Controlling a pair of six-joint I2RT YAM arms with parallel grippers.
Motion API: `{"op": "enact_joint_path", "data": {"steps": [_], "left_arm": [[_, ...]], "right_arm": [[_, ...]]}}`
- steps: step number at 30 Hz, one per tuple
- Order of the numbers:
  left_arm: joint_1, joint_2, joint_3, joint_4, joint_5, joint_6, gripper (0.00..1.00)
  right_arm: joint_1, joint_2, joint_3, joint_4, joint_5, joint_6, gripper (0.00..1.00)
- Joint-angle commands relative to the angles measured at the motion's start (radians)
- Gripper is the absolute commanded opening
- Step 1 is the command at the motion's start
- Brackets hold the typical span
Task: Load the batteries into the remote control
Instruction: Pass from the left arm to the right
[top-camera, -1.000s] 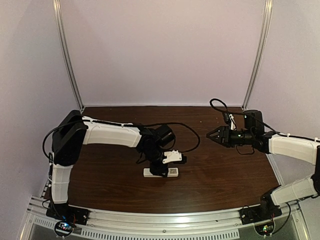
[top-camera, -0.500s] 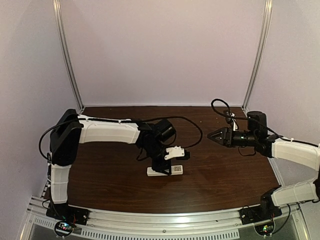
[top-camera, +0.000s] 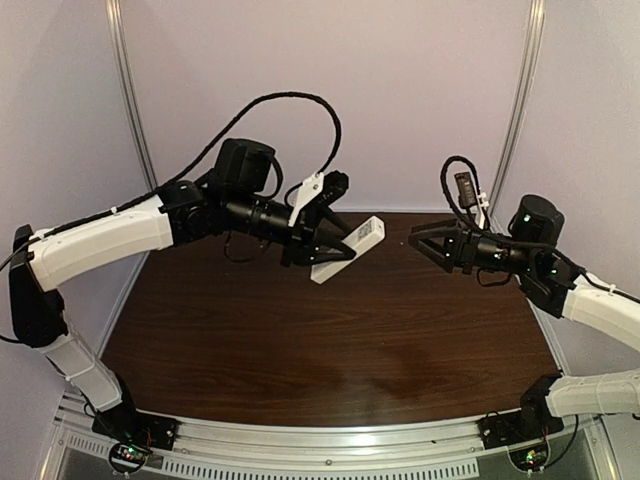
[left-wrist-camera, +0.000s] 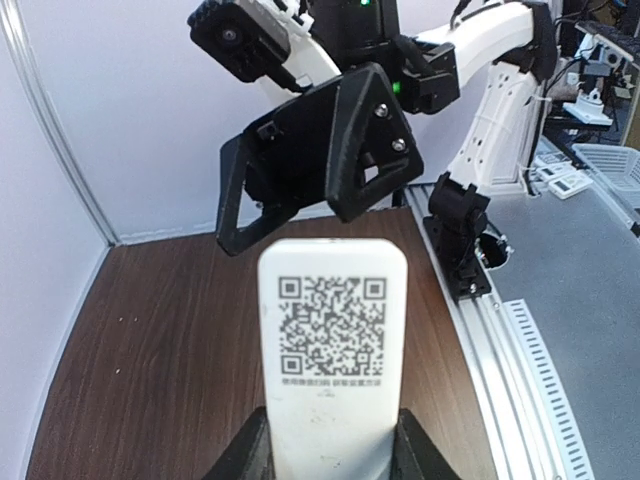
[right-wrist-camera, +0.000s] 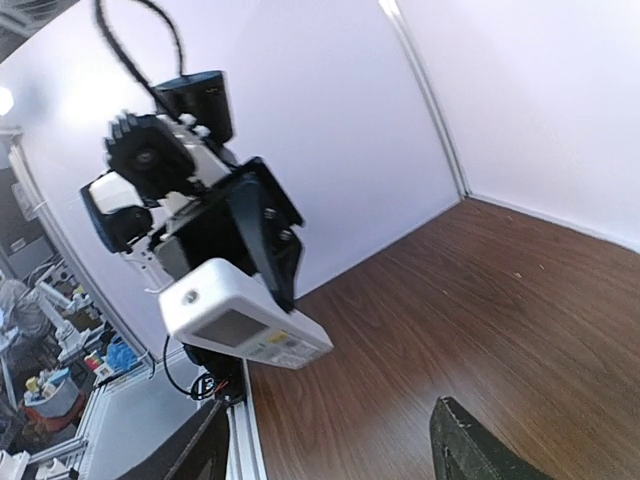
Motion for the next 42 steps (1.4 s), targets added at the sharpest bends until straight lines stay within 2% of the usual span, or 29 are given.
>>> {"op": "enact_joint_path", "data": {"steps": [1, 5, 10, 17, 20, 22, 29, 33, 36, 42], "left_arm": [[-0.001, -0.018, -0.044, 0.156, 0.117, -0.085, 0.12], [-0.001, -0.044, -0.074, 0.225, 0.172, -0.132, 0.13], [0.000, -0.064, -0.112, 0.296, 0.211, -0.177, 0.13], [0.000, -0.086, -0.164, 0.395, 0.242, -0.223, 0.13], [-0.001, -0.085, -0.173, 0.421, 0.247, -0.237, 0.13], [0.000, -0.082, -0.178, 0.438, 0.252, -0.261, 0.13], [0.005, -0.080, -0.191, 0.461, 0.258, -0.287, 0.13], [0.014, -0.078, -0.201, 0.463, 0.251, -0.298, 0.15], [0.026, -0.076, -0.203, 0.431, 0.231, -0.310, 0.32], [0.104, -0.133, -0.276, 0.396, 0.190, -0.365, 0.87]], "right_arm": [[0.120, 0.011, 0.112, -0.011, 0.054, -0.118, 0.71], [0.215, 0.047, 0.187, -0.045, 0.106, -0.191, 0.73], [0.295, 0.112, 0.263, -0.088, 0.147, -0.260, 0.69], [0.352, 0.152, 0.293, -0.116, 0.191, -0.314, 0.67], [0.370, 0.156, 0.297, -0.122, 0.201, -0.330, 0.63], [0.378, 0.158, 0.296, -0.122, 0.210, -0.333, 0.57], [0.386, 0.154, 0.307, -0.132, 0.222, -0.343, 0.26], [0.386, 0.147, 0.315, -0.150, 0.229, -0.340, 0.15], [0.386, 0.150, 0.341, -0.192, 0.235, -0.340, 0.08], [0.383, 0.163, 0.419, -0.355, 0.334, -0.360, 0.00]]}}
